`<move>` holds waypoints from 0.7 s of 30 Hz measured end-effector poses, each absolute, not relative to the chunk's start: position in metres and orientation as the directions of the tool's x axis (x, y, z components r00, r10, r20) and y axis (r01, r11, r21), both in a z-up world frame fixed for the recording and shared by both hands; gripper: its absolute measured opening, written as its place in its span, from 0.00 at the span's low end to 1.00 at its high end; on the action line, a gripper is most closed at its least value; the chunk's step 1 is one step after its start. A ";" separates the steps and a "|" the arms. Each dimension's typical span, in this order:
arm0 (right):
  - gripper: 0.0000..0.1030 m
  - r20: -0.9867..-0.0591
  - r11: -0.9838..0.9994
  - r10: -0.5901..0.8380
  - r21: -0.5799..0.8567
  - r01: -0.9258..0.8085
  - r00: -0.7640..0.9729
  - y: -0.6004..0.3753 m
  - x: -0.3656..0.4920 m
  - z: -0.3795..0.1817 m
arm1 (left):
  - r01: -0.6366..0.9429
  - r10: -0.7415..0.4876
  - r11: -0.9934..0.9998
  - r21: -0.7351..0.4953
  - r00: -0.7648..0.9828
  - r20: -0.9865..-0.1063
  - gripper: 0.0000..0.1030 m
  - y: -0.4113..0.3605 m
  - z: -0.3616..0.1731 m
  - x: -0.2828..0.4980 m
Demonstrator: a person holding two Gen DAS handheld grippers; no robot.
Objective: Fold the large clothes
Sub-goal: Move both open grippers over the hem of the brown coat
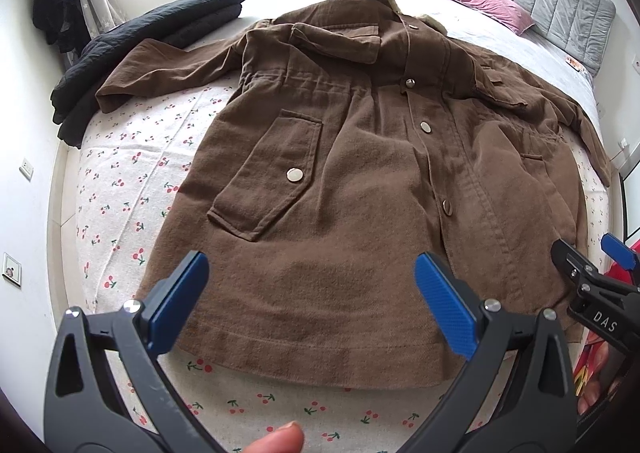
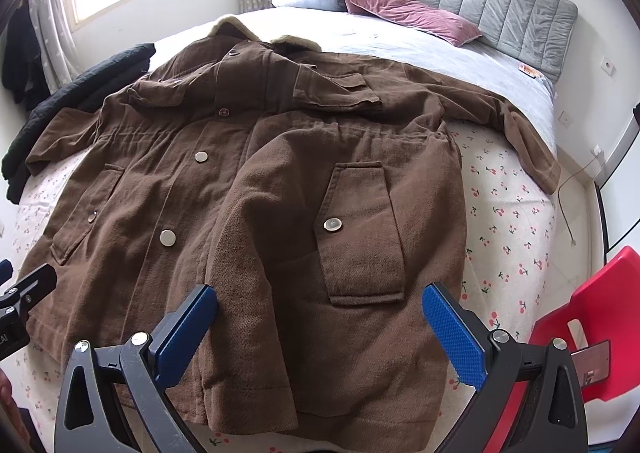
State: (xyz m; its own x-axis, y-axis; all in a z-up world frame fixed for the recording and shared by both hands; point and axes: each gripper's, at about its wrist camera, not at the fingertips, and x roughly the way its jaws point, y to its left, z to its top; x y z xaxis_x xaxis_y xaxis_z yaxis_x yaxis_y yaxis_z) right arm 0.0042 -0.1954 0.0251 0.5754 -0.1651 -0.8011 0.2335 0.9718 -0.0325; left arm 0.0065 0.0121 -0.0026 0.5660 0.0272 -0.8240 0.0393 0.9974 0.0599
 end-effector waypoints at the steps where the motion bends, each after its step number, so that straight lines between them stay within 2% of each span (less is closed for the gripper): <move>1: 1.00 -0.800 0.972 -0.165 -0.031 0.235 0.577 -0.196 0.004 0.025 | 0.038 0.037 0.997 0.070 0.567 -0.823 1.00 0.012 -0.003 0.007; 11: 1.00 -0.796 0.967 -0.188 -0.049 0.248 0.576 -0.198 0.005 0.029 | 0.050 0.017 0.997 0.058 0.590 -0.807 1.00 0.014 -0.002 0.010; 15: 1.00 -0.790 0.970 -0.202 -0.080 0.228 0.580 -0.199 0.006 0.035 | 0.098 -0.051 0.995 0.004 0.556 -0.830 1.00 0.021 0.002 0.015; 21: 1.00 -0.808 0.988 -0.091 0.003 0.157 0.582 -0.230 0.003 0.054 | 0.178 -0.141 0.982 -0.057 0.505 -0.851 1.00 0.061 0.012 0.032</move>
